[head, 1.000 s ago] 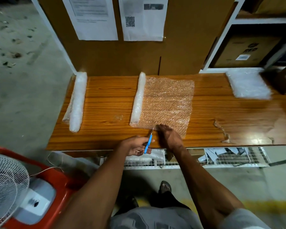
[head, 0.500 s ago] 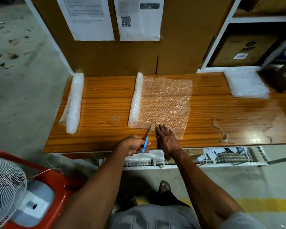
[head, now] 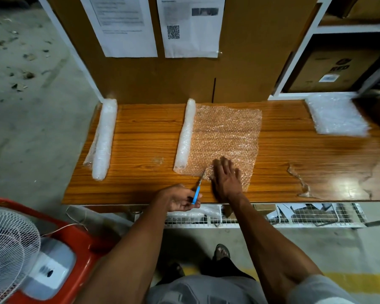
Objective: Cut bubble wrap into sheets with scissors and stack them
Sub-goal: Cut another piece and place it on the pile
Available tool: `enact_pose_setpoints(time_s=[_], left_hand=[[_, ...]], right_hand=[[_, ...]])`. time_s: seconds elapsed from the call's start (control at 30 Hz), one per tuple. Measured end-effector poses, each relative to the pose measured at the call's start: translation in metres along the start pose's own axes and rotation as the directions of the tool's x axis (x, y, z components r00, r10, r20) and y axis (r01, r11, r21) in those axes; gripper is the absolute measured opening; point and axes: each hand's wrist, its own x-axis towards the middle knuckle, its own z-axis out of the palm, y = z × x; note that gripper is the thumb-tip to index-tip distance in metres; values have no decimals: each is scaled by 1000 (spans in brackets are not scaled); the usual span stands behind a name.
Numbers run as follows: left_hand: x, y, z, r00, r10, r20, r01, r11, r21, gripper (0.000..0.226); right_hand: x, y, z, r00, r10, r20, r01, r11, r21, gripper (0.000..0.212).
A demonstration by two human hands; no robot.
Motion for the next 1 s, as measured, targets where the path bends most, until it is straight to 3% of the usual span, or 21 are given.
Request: enact_pose_setpoints(time_s=[0.13,0.27,0.37,0.53,0.7,0.9,1.0], left_hand=[[5,8,-2,998,-44,52,45,999,-12,18],[9,20,-2,997,-70,35,69,998,13,25],[13,30,-1,996,-85,35,85,996,8,17],[15,45,3,998,-63,9,63,997,37,43],[18,44,5,999,-38,-19,39,998,46,11],[23,36,14,997,7,-73,-4,999,37,56],[28,32,15,996,12,-91,-10,1000,26,55]], right_hand=[[3,7,6,997,8,80,-6,1000,-18,75],[6,11,3,996,13,87,-11,1000,-20,81],[8,15,3,996,23,89,-19,999,-49,86],[9,15,5,996,37,78,-32,998,-59,89],[5,13,-1,997,34,72,-29,997,-67,89],[4,16,-4,996,36,76,-31,997,-71,90],[3,19,-6,996,35,82,-28,997,-75,91]])
